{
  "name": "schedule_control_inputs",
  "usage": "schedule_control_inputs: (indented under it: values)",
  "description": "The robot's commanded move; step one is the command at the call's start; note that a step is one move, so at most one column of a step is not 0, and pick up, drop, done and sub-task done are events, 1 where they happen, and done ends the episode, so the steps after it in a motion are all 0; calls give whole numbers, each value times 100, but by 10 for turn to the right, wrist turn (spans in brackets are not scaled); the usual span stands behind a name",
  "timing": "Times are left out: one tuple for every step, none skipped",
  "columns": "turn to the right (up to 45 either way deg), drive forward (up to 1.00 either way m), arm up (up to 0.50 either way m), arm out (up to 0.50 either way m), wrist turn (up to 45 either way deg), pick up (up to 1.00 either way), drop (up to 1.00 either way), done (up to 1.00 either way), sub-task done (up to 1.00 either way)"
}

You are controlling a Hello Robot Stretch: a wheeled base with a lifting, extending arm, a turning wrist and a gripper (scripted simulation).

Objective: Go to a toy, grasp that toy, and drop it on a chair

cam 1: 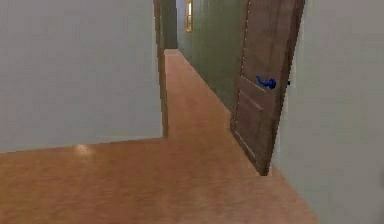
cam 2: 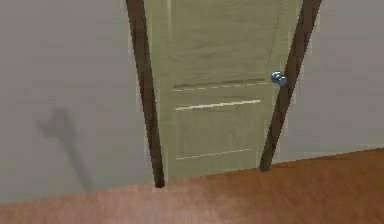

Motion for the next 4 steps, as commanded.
schedule_control_inputs:
  values:
    - [0, 100, 0, 0, 0, 0, 0, 0, 0]
    - [0, 100, 0, 0, 0, 0, 0, 0, 0]
    - [-60, 0, 0, 0, 0, 0, 0, 0, 0]
    - [0, 40, 0, 0, 0, 0, 0, 0, 0]
